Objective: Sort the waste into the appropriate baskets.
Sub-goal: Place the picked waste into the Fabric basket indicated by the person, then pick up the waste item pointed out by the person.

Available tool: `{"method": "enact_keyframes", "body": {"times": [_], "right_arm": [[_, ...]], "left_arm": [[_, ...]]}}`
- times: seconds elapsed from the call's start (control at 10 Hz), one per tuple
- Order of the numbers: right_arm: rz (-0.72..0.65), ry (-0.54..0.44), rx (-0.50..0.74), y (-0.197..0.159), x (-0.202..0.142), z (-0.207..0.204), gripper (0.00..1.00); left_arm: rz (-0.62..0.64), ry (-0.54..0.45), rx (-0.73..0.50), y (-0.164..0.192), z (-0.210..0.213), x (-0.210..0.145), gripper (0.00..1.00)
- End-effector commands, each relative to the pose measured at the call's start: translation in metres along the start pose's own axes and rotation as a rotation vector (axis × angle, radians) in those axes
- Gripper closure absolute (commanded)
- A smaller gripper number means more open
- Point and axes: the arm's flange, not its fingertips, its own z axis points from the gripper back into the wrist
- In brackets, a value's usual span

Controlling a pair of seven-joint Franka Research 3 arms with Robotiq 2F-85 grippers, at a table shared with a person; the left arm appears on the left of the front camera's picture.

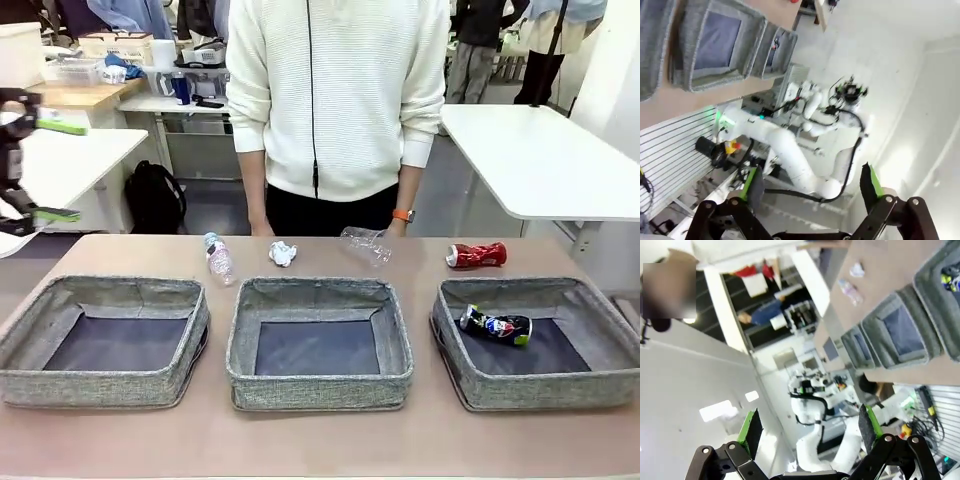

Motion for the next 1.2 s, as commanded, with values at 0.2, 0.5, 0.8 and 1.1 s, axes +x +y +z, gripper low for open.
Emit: {"method": "enact_keyframes", "body": {"times": [0.2,0.5,0.8,1.1], "right_arm": [[0.009,0.045,-0.033,0.004,-0.002,-0.021,0.00],[0.009,0.045,-0.033,0.004,-0.002,-0.021,0.00],[0.009,0.045,-0.033,0.004,-0.002,-0.021,0.00],[0.009,0.045,-0.033,0.004,-0.002,-0.021,0.00]], "left_arm": [[0.000,0.000,0.000,0.000,0.000,0.000,0.00],[0.000,0.000,0.000,0.000,0.000,0.000,0.00],[0.000,0.000,0.000,0.000,0.000,0.000,0.00],[0.000,0.000,0.000,0.000,0.000,0.000,0.00]]}}
